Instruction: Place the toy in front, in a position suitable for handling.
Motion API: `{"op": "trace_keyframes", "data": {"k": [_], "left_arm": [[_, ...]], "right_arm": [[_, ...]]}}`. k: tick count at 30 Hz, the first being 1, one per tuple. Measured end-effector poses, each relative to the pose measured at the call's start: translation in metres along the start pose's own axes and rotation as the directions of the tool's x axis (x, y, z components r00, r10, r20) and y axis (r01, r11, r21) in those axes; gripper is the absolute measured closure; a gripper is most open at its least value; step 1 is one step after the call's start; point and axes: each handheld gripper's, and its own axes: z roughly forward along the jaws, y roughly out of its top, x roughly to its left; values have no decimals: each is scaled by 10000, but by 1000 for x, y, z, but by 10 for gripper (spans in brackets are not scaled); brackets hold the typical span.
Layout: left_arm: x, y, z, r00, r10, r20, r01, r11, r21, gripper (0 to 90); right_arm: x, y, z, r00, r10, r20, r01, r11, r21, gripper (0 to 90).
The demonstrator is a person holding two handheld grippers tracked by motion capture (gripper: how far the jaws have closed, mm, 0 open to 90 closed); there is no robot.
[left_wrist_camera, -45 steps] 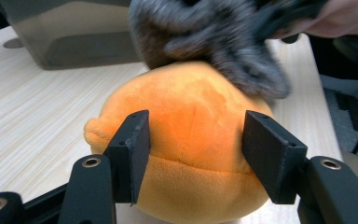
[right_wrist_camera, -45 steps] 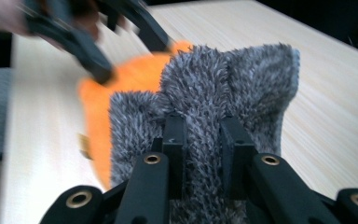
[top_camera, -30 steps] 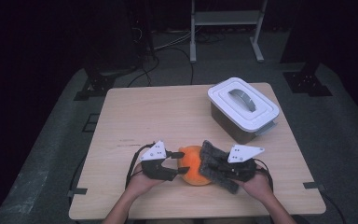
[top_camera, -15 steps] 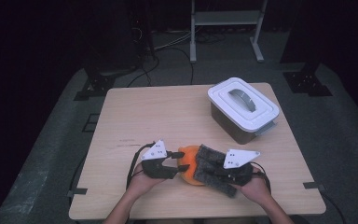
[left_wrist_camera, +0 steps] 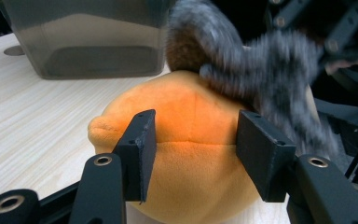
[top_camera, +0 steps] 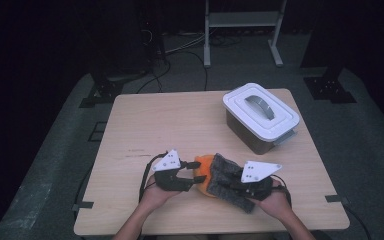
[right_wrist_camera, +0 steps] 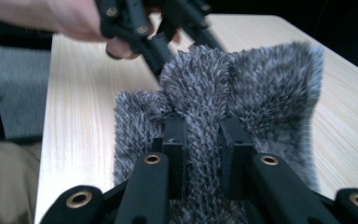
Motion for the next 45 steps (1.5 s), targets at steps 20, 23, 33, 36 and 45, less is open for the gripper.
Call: {"op": "trace_keyframes", "data": {"k": [20, 23, 33, 36, 45], "left_arm": [[0, 2, -2, 9993, -367, 88, 367, 9993, 24, 284], [-4, 2, 1, 10000, 9, 68, -11, 9998, 198, 323], [-17, 4, 9, 9932, 972, 647, -985, 9950, 172, 368], [-16, 5, 8, 9949, 904, 442, -915, 9956, 219, 364], [-16, 4, 9, 9921, 1019, 734, -1032, 9945, 147, 362]], "right_arm": [[-20, -10, -3, 9980, 628, -19, -627, 9978, 222, 745], [-18, -10, -5, 9984, 519, -228, -509, 9979, 400, 745], [-13, 13, -4, 9999, 103, -124, -103, 9999, 43, 748], [-14, 8, -3, 9994, 182, -285, -178, 9997, 148, 749], [-19, 7, -16, 9990, 417, -148, -417, 9991, 36, 750]]}}
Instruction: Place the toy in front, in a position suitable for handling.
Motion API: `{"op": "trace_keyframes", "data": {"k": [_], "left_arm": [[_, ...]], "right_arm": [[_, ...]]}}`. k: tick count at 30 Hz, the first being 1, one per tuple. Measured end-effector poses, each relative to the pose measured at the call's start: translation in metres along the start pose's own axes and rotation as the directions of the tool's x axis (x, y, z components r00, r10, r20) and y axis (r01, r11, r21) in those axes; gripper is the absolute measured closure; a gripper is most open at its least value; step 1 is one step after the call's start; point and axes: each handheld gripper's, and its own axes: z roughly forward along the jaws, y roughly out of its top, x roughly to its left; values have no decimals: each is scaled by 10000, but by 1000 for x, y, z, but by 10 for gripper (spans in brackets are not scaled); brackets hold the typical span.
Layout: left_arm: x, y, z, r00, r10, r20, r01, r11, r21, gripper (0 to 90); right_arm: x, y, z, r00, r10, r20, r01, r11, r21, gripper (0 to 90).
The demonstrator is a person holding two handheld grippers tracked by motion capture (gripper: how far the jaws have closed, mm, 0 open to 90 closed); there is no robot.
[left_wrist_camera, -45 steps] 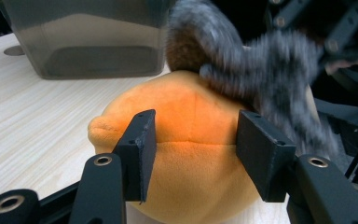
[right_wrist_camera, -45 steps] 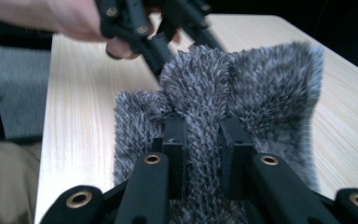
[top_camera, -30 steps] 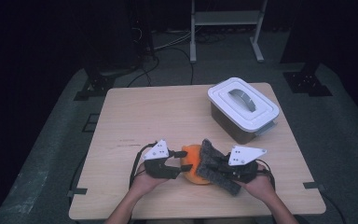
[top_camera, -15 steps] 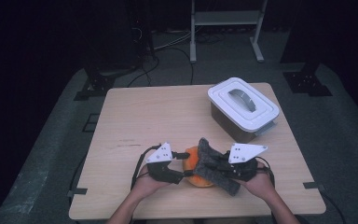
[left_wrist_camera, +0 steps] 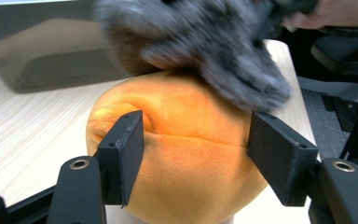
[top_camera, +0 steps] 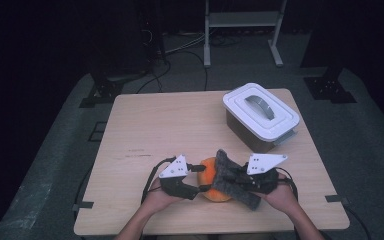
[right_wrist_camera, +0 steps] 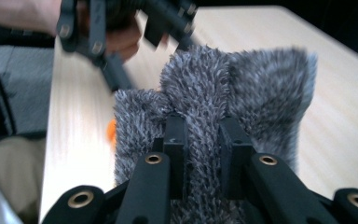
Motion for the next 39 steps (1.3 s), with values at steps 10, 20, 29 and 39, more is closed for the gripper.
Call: {"op": "trace_keyframes", "data": {"k": [10, 20, 29, 39], "left_arm": [[0, 1, -1, 9999, -154, 49, 154, 9999, 55, 359], [-1, 0, 2, 9994, -165, -307, 173, 9995, 273, 371], [-5, 1, 3, 9992, 388, -83, -385, 9989, 276, 374], [-5, 4, 3, 9984, 152, -549, -138, 9996, 261, 333]], "right_arm": [[-14, -12, 4, 9968, 761, -233, -757, 9969, 196, 748], [0, -6, 5, 9964, 378, -753, -354, 9988, 328, 752], [-11, -5, 8, 9979, 596, -235, -597, 9982, -46, 752], [-4, -16, 6, 9927, 791, -910, -756, 9963, 417, 756]]}}
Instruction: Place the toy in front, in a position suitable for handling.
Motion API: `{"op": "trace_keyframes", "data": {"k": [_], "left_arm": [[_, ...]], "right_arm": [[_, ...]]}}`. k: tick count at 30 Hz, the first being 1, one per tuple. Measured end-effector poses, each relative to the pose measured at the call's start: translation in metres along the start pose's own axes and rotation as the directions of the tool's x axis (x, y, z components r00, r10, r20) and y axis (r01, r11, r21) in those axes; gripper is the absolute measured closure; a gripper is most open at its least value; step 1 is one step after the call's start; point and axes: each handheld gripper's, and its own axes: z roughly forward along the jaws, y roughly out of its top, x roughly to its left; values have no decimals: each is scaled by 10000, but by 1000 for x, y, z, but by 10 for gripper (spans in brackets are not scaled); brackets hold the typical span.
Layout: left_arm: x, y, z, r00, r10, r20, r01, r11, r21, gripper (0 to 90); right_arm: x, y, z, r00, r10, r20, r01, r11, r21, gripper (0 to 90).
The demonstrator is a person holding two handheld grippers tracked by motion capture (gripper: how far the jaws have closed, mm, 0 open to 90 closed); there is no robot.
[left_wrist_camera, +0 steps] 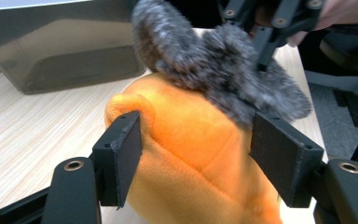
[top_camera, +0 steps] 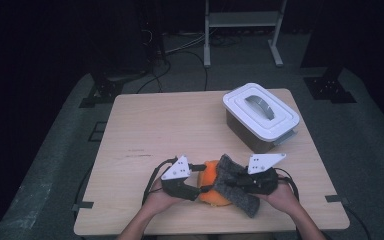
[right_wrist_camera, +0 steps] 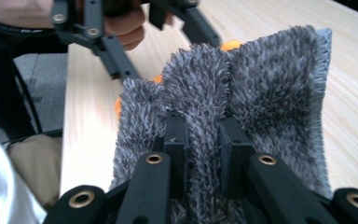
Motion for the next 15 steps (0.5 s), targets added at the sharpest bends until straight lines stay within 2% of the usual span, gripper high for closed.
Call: {"op": "trace_keyframes", "data": {"k": [3, 7, 10, 12, 13, 15], "left_arm": [[-1, -1, 1, 9999, 124, -33, -124, 9999, 93, 344], [0, -3, 1, 9997, 214, 140, -215, 9997, 125, 347], [1, -3, 1, 9994, 268, 200, -270, 9995, 136, 347], [2, -3, 0, 9996, 224, 175, -226, 9997, 92, 345], [3, -2, 0, 9997, 188, 169, -189, 9998, 76, 332], [3, 1, -3, 9999, 67, 81, -66, 10000, -14, 292]], "right_arm": [[3, 2, 1, 9998, -75, -189, 76, 9999, 88, 756], [-2, 11, -4, 9992, -191, 354, 203, 9992, -351, 757], [-12, 12, -6, 9972, 72, 738, -24, 9978, -657, 757], [-16, 7, -4, 9972, 237, 711, -200, 9985, -517, 756], [-16, 3, -1, 9978, 247, 609, -227, 9992, -342, 756], [-15, 1, 0, 9981, 302, 545, -285, 9991, -314, 756]]}}
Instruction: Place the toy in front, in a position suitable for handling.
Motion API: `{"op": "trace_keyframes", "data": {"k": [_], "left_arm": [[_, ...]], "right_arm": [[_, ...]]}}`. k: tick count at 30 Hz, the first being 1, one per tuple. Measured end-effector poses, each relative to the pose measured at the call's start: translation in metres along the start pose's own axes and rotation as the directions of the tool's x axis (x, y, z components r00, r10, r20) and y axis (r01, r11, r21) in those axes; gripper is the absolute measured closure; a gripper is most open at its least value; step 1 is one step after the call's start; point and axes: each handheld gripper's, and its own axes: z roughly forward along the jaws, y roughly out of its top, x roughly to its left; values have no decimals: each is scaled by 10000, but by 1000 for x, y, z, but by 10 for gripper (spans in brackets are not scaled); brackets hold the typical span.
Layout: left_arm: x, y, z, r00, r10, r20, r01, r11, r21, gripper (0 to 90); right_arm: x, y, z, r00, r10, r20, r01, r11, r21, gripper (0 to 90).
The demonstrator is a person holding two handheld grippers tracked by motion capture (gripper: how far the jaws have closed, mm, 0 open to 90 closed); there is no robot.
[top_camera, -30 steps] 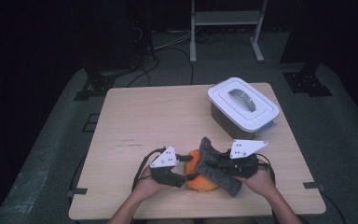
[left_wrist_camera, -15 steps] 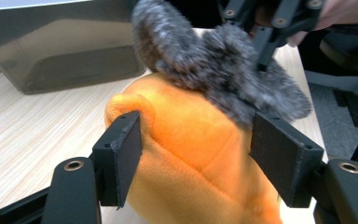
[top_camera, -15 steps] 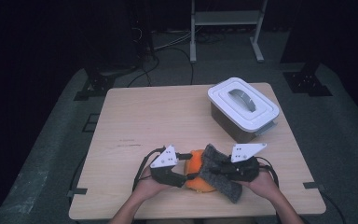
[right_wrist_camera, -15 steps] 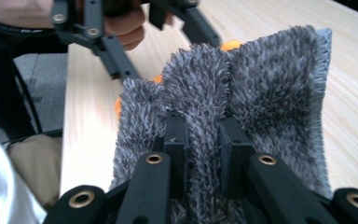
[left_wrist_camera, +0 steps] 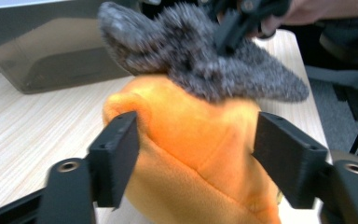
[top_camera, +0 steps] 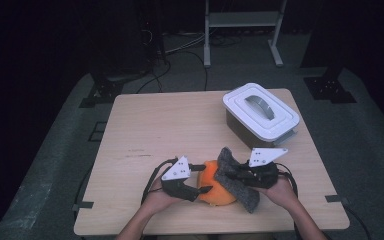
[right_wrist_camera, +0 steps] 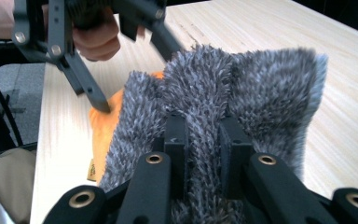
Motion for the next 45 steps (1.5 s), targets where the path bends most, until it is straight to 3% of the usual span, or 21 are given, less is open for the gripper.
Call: {"op": "trace_keyframes", "data": {"k": [4, 7, 9, 13, 16, 19, 23, 27, 35, 39, 42, 45], "left_arm": [[3, 1, -3, 9992, -322, -242, 322, 9995, -6, 234], [1, -1, 1, 9995, -259, 198, 255, 9994, 215, 295], [-1, -1, 3, 9995, -122, 298, 115, 9996, 241, 334], [-5, 0, 5, 9976, 153, 675, -156, 9999, 39, 360], [-7, 1, 5, 9968, 316, 736, -327, 9994, 136, 361], [-6, 0, 5, 9968, 240, 769, -248, 9996, 100, 364], [-4, -1, 3, 9966, 185, 808, -194, 9998, 103, 362], [0, -2, 2, 9973, -46, 738, 36, 9999, 131, 343], [9, -6, -2, 9973, -488, 543, 456, 9972, 596, 337], [12, -8, -5, 9936, -756, 840, 701, 9953, 675, 311], [11, -6, -6, 9870, -1027, 1232, 986, 9944, 390, 265], [9, -4, -4, 9878, -908, 1263, 854, 9952, 469, 257]], "right_arm": [[6, -1, -1, 9988, -58, -477, 62, 9999, 85, 757], [11, 0, -2, 9975, -228, -675, 241, 9995, 193, 757], [16, 7, -6, 9969, -755, -213, 758, 9971, 113, 758], [21, 21, -8, 9961, -877, -58, 872, 9940, -663, 759], [24, 22, -1, 9934, -1146, -102, 1142, 9929, -344, 758], [18, 17, -2, 9951, -949, -287, 940, 9951, -308, 757], [4, 6, -10, 9985, -529, 112, 530, 9985, -110, 753], [-6, -5, -14, 9999, -57, 158, 57, 10000, 28, 752], [7, -3, -8, 9998, -177, -135, 177, 9998, 24, 755], [13, -1, -5, 9994, -269, -198, 269, 9996, -15, 755], [15, -1, -3, 9992, -251, -307, 249, 9997, -75, 754], [21, 2, -1, 9984, -432, -358, 430, 9991, -71, 753]]}}
